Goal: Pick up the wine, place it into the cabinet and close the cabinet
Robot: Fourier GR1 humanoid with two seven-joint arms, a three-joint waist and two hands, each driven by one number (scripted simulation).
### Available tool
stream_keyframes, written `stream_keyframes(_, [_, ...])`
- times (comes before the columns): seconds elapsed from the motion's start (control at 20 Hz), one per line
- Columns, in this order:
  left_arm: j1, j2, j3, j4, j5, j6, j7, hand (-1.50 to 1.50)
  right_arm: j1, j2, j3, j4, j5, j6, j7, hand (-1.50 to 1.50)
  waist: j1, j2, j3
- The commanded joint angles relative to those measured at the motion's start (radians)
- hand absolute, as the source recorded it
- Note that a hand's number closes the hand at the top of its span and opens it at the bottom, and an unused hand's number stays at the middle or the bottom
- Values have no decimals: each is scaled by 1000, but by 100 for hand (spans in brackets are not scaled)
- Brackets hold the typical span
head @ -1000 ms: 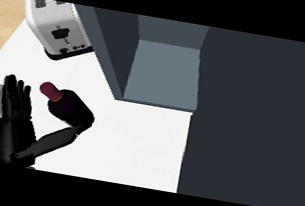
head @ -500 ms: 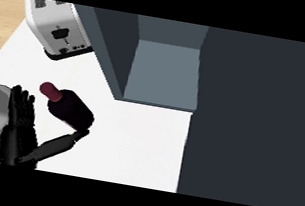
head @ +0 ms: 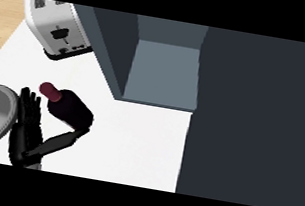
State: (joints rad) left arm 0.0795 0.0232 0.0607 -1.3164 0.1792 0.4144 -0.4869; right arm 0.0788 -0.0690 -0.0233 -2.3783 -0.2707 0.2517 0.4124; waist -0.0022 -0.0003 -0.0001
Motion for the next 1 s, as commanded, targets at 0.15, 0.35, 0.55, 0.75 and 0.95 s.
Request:
stream_keyframes(0.15, [-86, -19, 49, 207, 27, -49, -96, -150, -65, -11, -11, -12, -9, -29, 56, -150, 0, 1, 0])
stream_keyframes(0.35, [-145, -12, 80, 326, 52, -78, -157, -150, -40, 4, -10, -24, -2, -33, 46, -150, -1, 1, 0])
stream_keyframes(0.55, [-149, 11, 113, 371, 63, -93, -213, -150, 113, -7, -63, -46, -57, 83, -56, -150, -3, 0, 0])
stream_keyframes(0.75, [-257, 6, 190, 604, 107, -146, -367, -150, -40, -42, -103, 6, -77, 29, 20, -150, -4, 2, -1])
stream_keyframes(0.95, [-229, 27, 199, 588, 163, -266, -377, -150, -49, -8, -53, 24, -24, 14, 4, -150, -1, 1, -1])
